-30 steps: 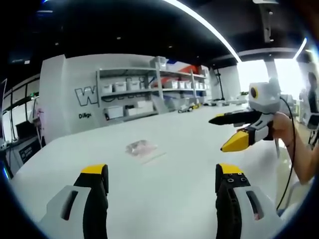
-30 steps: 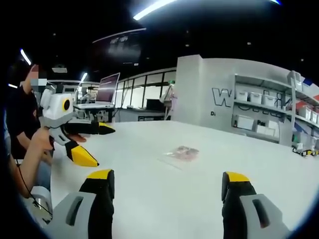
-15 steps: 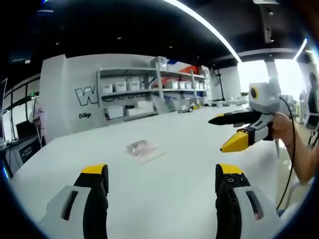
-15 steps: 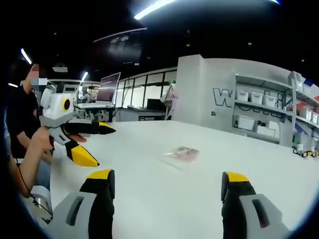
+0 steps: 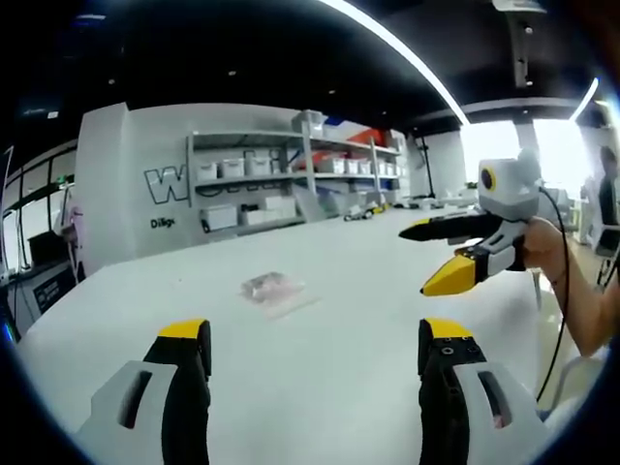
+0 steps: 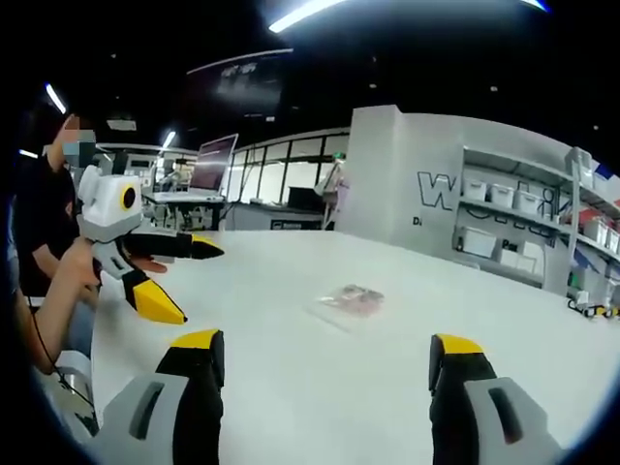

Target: Open the resealable bag by pulling the two sides of the seal apart until the entire bag opening is separated and visibly accessible.

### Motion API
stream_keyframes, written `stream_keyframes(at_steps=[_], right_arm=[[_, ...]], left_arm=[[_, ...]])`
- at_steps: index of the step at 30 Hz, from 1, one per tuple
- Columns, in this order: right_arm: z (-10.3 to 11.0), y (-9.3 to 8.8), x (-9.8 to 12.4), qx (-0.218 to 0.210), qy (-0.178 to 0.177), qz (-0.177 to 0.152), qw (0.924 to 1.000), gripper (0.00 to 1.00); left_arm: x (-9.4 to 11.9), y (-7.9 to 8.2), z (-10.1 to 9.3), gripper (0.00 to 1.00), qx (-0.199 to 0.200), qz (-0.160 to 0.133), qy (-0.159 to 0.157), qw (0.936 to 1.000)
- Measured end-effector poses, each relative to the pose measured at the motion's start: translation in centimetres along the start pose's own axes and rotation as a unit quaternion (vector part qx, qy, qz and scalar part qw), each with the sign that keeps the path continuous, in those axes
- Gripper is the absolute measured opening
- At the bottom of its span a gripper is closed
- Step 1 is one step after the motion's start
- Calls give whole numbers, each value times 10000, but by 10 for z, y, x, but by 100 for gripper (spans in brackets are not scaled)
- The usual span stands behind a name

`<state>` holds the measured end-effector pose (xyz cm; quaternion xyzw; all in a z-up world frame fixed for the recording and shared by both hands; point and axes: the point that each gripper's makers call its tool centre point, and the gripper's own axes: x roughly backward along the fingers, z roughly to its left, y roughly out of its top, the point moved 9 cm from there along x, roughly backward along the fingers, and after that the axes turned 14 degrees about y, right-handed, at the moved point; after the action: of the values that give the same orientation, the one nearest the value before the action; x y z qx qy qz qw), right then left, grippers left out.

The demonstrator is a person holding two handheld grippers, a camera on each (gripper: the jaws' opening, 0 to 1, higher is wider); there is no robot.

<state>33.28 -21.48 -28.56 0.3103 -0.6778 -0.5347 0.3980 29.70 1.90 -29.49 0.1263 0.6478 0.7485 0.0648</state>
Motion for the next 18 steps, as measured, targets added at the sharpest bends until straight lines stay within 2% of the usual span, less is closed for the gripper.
stream_keyframes(at_steps=[13, 18], right_arm=[[-1, 2, -4, 49, 51, 22, 10000, 87], [-1, 2, -4, 86, 74, 22, 9999, 82]], left_arm=[[-1, -2, -2, 87, -5, 38, -58, 10000], [-2, -1, -2, 87, -12, 32, -51, 10000]])
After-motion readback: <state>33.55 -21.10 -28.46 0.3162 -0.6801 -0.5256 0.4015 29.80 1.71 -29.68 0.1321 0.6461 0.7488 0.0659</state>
